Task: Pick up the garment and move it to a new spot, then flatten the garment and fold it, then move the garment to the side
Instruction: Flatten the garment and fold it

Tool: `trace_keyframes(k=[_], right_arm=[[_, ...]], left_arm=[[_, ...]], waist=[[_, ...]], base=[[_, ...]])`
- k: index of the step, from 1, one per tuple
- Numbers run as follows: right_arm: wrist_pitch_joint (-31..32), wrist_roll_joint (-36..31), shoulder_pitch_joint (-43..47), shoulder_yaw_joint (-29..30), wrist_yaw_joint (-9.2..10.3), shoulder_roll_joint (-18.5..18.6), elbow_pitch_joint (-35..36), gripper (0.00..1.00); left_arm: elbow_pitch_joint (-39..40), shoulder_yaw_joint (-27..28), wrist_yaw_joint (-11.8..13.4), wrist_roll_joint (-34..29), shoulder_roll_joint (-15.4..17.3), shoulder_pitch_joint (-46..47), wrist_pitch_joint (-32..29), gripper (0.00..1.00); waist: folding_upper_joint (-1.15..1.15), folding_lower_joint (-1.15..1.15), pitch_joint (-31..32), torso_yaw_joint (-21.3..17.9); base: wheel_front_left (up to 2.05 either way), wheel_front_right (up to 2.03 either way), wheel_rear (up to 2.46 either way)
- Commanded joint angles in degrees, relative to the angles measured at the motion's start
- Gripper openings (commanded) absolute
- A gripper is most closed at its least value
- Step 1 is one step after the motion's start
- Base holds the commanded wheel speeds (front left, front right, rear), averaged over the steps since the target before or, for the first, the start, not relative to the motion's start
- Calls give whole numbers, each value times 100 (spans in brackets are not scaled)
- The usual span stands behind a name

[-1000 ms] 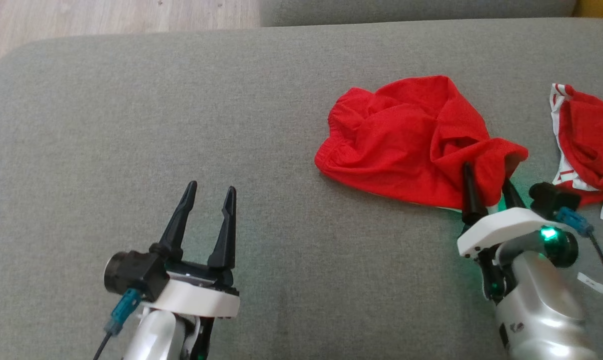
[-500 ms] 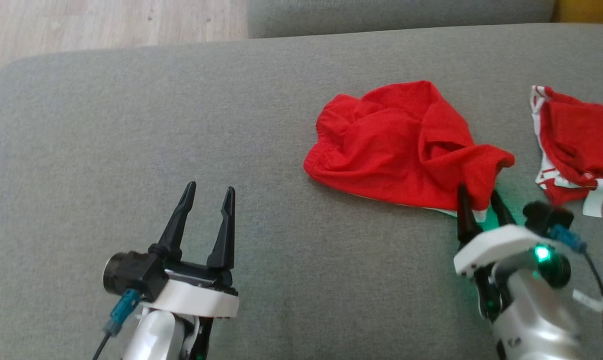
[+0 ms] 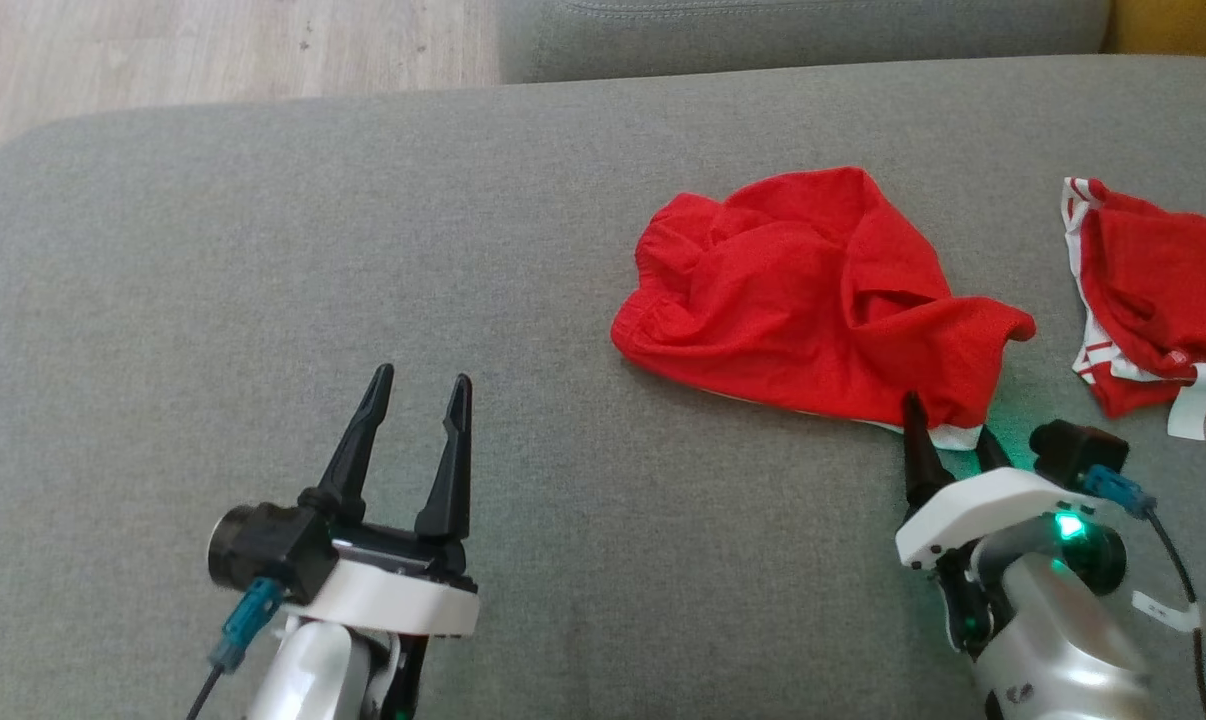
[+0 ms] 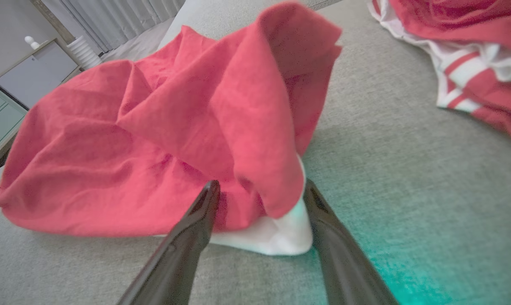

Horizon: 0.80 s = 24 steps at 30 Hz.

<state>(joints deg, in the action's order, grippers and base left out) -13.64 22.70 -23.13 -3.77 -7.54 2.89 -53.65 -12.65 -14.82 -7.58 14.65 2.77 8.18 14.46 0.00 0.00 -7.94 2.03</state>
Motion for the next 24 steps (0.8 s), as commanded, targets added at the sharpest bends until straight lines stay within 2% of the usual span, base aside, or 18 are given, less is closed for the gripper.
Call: trace_keyframes(k=[1, 5, 9, 14, 20, 21, 22, 24], right_arm=[[-47, 18, -179, -211, 5, -2, 55, 0], [-70, -202, -207, -173, 5, -2, -27, 0], [-107, -666, -174, 233, 5, 64, 49, 0], [-126, -1279, 108, 1019, 5, 136, 445, 0], [68, -1892, 577, 2000, 5, 44, 1013, 0], [118, -2006, 637, 2143, 5, 30, 1118, 43], [156, -2109, 687, 2270, 5, 18, 1231, 100], [220, -2223, 763, 2343, 5, 5, 1439, 100]], left_arm=[[150, 169, 9, 25, 10, 147, 54, 100], [142, 237, 9, 24, 10, 89, 54, 100], [170, 306, 9, 21, 10, 8, 54, 100], [195, 337, 9, 41, 10, -87, 54, 100], [210, 305, 9, 60, 10, -190, 54, 100], [214, 303, 9, 63, 10, -193, 54, 100], [218, 303, 9, 67, 10, -196, 54, 100], [223, 292, 9, 74, 10, -195, 54, 100]], waist=[[0, 0, 13, 18], [0, 0, 90, -34], [0, 0, 197, -175], [0, 0, 384, -378], [0, 0, 521, -543], [0, 0, 531, -554], [0, 0, 535, -561], [0, 0, 542, -556]], base=[[0, 0, 0], [0, 0, 0], [0, 0, 0], [0, 0, 0], [0, 0, 0], [0, 0, 0], [0, 0, 0], [0, 0, 0]])
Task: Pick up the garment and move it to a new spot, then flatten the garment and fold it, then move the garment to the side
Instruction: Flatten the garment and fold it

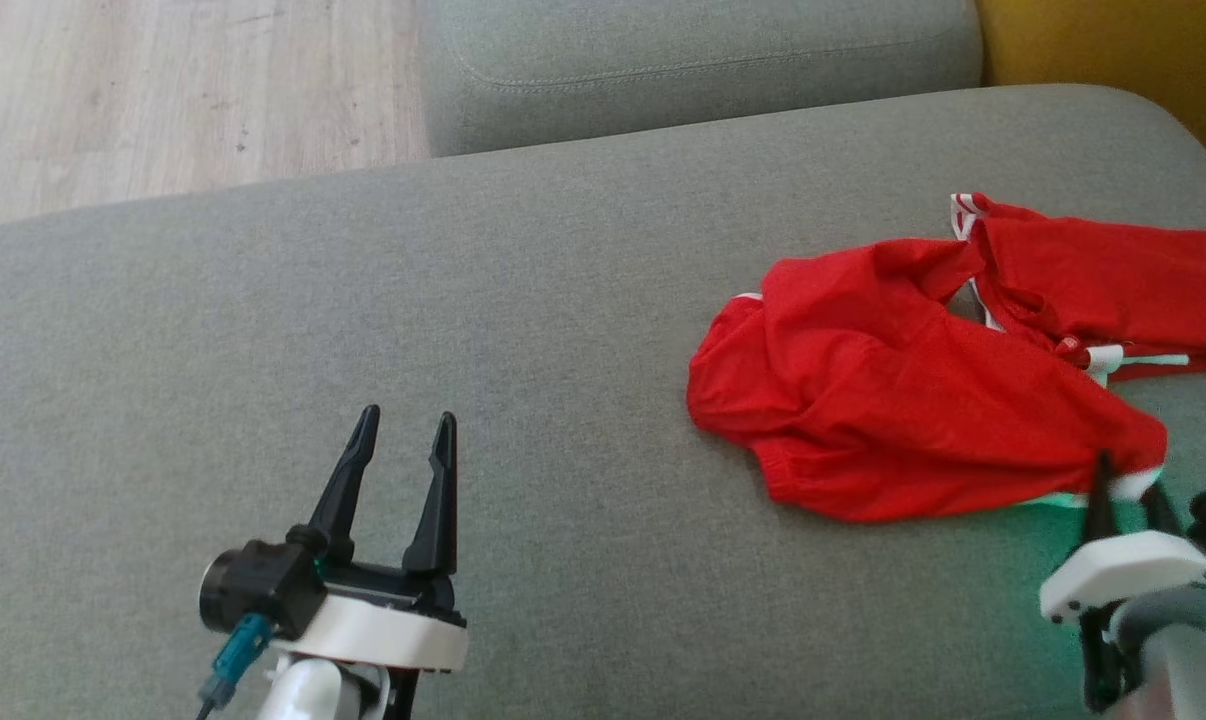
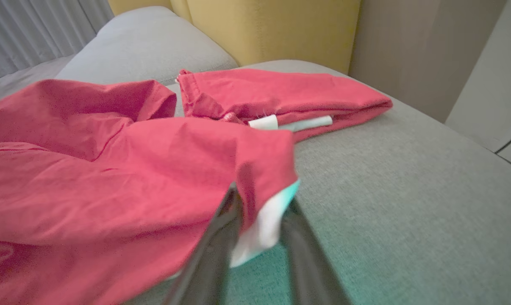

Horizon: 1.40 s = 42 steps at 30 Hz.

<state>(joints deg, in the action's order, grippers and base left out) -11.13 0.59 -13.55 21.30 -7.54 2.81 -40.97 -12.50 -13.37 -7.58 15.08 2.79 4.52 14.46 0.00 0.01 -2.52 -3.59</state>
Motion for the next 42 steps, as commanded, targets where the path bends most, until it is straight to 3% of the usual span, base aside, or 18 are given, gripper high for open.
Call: trace_keyframes(k=[1, 10, 17, 22, 27, 36, 38, 42], right_arm=[[-41, 28, -169, -244, 5, 12, 263, 100], [-276, 153, 283, -1557, 5, 8, 1719, 100], [216, 169, 260, -2905, 5, 8, 2145, 100], [646, -256, -300, -3290, 5, 8, 1747, 100], [1147, -850, -1021, -3498, 5, 8, 817, 100], [2040, -1748, -1856, -2888, 5, 84, -834, 99], [2102, -1779, -1937, -2790, 5, 63, -1028, 0], [1790, -1705, -2114, -2722, 5, 27, -1163, 0]], left_arm=[[206, 138, 9, 35, 9, 170, 54, 100], [197, 87, 9, 61, 9, 133, 54, 100], [203, -17, 9, 95, 9, 254, 54, 100], [170, -100, 9, 129, 9, 357, 54, 100], [141, -172, 9, 185, 9, 455, 54, 100], [117, -273, 9, 301, 9, 514, 54, 100], [111, -267, 9, 301, 9, 505, 54, 100], [105, -241, 11, 309, 9, 510, 54, 100]], waist=[[0, -1, 6, 11], [0, -1, 41, 184], [0, -1, -120, 526], [0, -1, -313, 876], [0, -1, -489, 1248], [0, -1, -628, 1702], [0, -1, -624, 1721], [0, -1, -608, 1688]], base=[[0, 0, 0], [0, 0, 0], [0, 0, 0], [0, 0, 0], [0, 0, 0], [0, 0, 0], [0, 0, 0], [0, 0, 0]])
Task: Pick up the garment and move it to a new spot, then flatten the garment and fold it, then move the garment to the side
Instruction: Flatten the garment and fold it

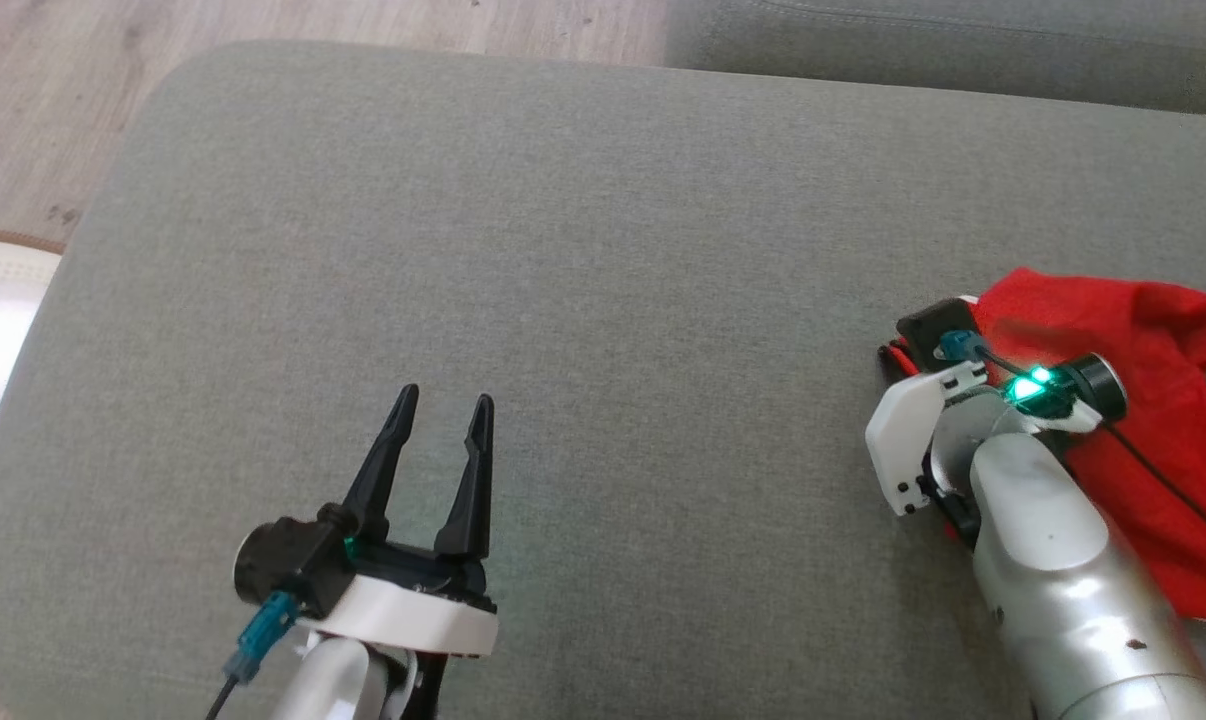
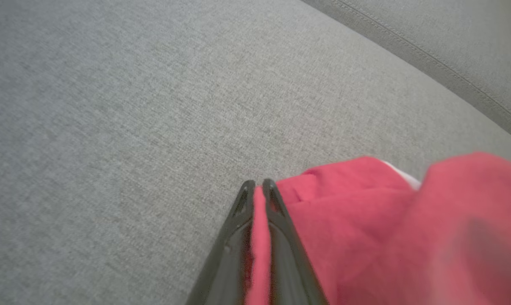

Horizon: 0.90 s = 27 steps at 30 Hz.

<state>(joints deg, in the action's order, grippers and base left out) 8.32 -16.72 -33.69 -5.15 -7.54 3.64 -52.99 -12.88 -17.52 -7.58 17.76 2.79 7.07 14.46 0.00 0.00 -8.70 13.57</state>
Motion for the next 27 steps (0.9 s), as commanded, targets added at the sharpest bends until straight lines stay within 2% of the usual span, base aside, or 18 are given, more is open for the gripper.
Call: trace_keyframes(k=[1, 4, 9, 13, 17, 21, 27], right_arm=[[-156, 26, -99, -78, 5, -57, 39, 0], [-596, 342, -284, -204, 5, -71, 47, 0], [-1167, 1439, -615, -1039, 5, -74, 376, 0], [-1353, 2326, -796, -1747, 5, -75, 914, 0], [-1327, 2922, -904, -2111, 5, -75, 1317, 0], [-1179, 2979, -1083, -2175, 5, -76, 1215, 0], [-1187, 2485, -1599, -1799, 5, -76, 195, 0]], left_arm=[[144, 174, 11, 41, 9, 255, 54, 100], [144, 159, 12, 48, 9, 275, 54, 100], [129, 113, 12, 55, 9, 312, 54, 100], [123, 100, 12, 63, 9, 316, 54, 100], [126, 91, 11, 56, 9, 287, 54, 100], [132, 117, 11, 45, 9, 274, 54, 100], [157, 47, 10, 72, 9, 360, 54, 100]], waist=[[0, 0, 10, -27], [0, 0, 23, -87], [0, 0, 55, -143], [0, 0, 74, -148], [0, 0, 69, -92], [0, 0, 23, -22], [0, 0, -138, 114]], base=[[0, 0, 0], [0, 0, 0], [0, 0, 0], [0, 0, 0], [0, 0, 0], [0, 0, 0], [0, 0, 0]])
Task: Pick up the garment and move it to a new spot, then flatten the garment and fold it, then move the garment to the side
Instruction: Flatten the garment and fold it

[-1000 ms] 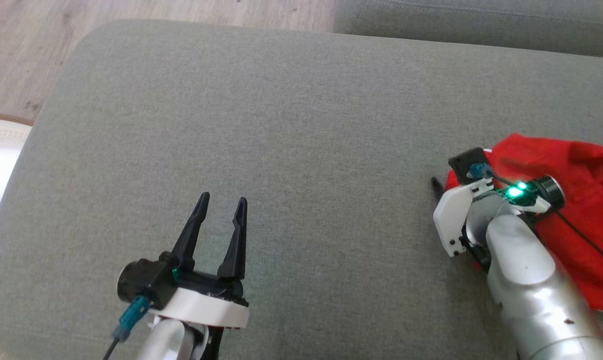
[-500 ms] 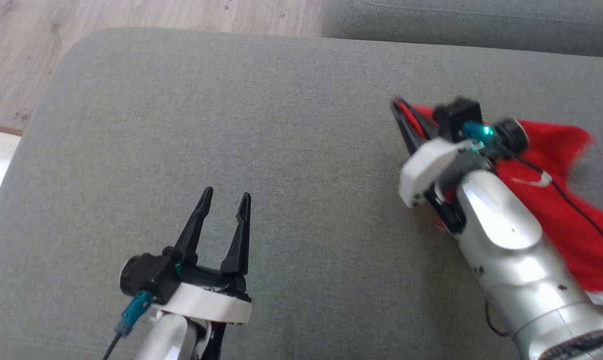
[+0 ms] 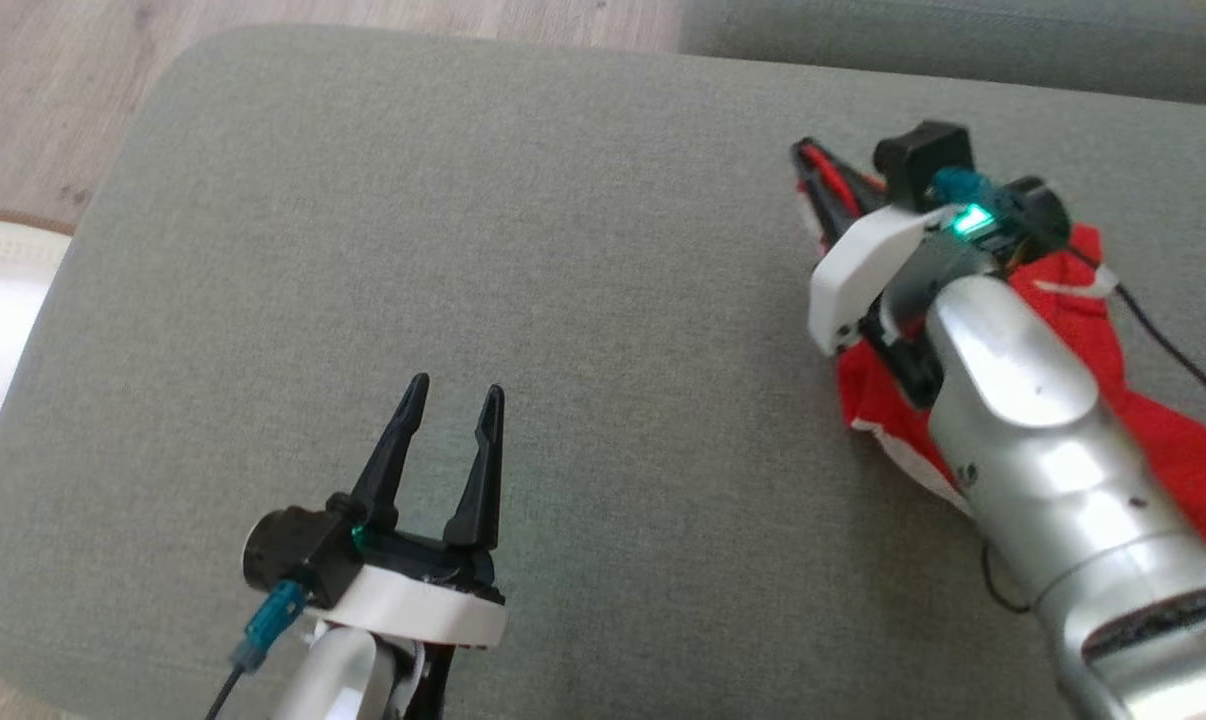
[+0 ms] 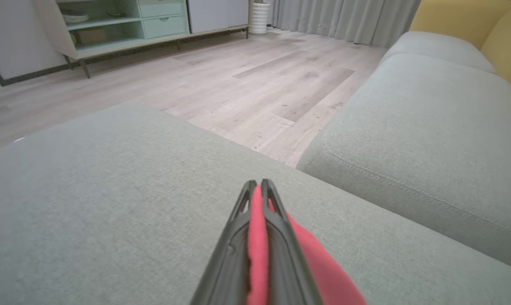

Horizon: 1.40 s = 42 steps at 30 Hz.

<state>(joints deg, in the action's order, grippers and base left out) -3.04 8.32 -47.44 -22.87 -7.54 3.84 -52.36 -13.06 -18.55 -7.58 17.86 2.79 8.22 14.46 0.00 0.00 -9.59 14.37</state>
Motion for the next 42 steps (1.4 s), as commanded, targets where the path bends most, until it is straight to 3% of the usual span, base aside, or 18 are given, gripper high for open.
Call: trace_keyframes(k=[1, 6, 7, 12, 23, 29, 33, 37, 42], right_arm=[[-62, -102, -322, 24, 5, -96, -67, 0], [-121, -465, -903, 205, 5, -70, -901, 0], [-92, -541, -1034, 232, 5, -50, -1047, 100], [35, -807, -1579, 308, 5, 108, -1527, 100], [-776, -81, -1520, 49, 5, 377, -1391, 100], [-1163, 435, -494, 187, 5, 802, -496, 100], [-1191, 515, 474, 597, 5, 950, 546, 100], [-1194, 319, 1751, 1186, 5, 848, 1853, 100], [-1195, -48, 3149, 1958, 5, 337, 2907, 100]], left_arm=[[179, 144, 10, 68, 9, 264, 54, 100], [209, 75, 10, 110, 9, 402, 54, 100], [220, 71, 11, 121, 9, 431, 54, 100], [213, 84, 36, 175, 9, 525, 54, 100], [136, 278, 39, 44, 9, 425, 54, 100], [198, 426, 27, -99, 9, 199, 54, 100], [224, 460, 21, -146, 9, 79, 54, 100], [243, 484, 16, -178, 9, 3, 54, 100], [239, 470, 12, -177, 9, -39, 54, 100]], waist=[[0, 0, -90, 50], [0, 0, -336, 115], [0, 0, -386, 110], [0, 0, -477, 13], [0, 0, -65, -557], [0, 0, 267, -1084], [0, 0, 392, -1354], [0, 0, 472, -1568], [0, 0, 495, -1770]], base=[[0, 0, 0], [0, 0, 0], [0, 0, 0], [0, 0, 0], [0, 0, 0], [0, 0, 0], [0, 0, 0], [0, 0, 0], [0, 0, 0]])
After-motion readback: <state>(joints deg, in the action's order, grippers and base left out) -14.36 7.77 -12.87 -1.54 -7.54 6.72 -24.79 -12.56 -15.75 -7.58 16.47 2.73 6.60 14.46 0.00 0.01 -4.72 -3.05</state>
